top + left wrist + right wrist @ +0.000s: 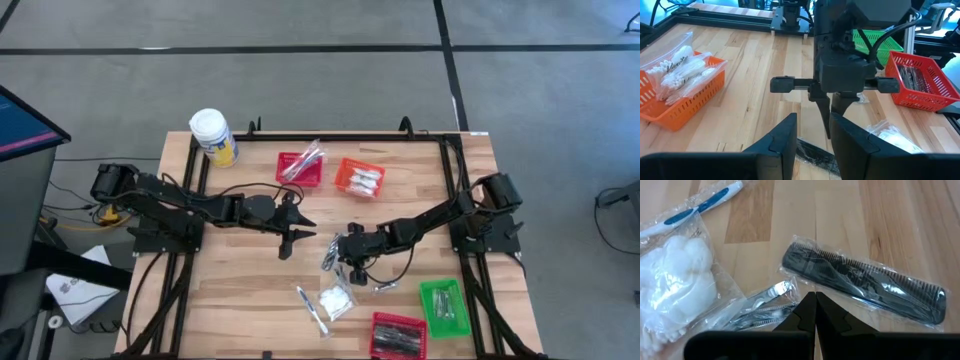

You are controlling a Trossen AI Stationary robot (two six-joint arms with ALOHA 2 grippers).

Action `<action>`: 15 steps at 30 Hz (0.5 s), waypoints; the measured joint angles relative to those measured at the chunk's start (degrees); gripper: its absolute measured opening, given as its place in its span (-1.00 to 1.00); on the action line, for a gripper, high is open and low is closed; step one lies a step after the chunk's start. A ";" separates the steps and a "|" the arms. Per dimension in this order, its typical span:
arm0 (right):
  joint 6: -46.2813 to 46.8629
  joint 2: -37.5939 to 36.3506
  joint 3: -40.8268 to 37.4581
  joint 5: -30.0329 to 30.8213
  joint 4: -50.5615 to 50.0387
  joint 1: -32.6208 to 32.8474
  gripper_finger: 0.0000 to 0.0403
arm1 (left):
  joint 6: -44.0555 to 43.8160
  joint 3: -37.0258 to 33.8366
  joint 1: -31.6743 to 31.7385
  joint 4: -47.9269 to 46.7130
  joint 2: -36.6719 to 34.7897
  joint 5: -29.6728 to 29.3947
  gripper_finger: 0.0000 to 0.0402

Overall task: Pick & Place Travel size toiletries
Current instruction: Put the black comb into the bottom red bin

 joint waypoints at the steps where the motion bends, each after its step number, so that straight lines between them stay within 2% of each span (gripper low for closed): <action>1: 0.01 0.00 0.00 -0.02 -0.14 0.00 -1.00 | 0.00 0.00 0.00 0.00 0.00 0.00 -0.46; 15: 0.61 0.00 0.00 -0.04 -0.43 -0.02 -1.00 | 0.00 0.00 0.07 0.00 0.00 -0.02 -0.46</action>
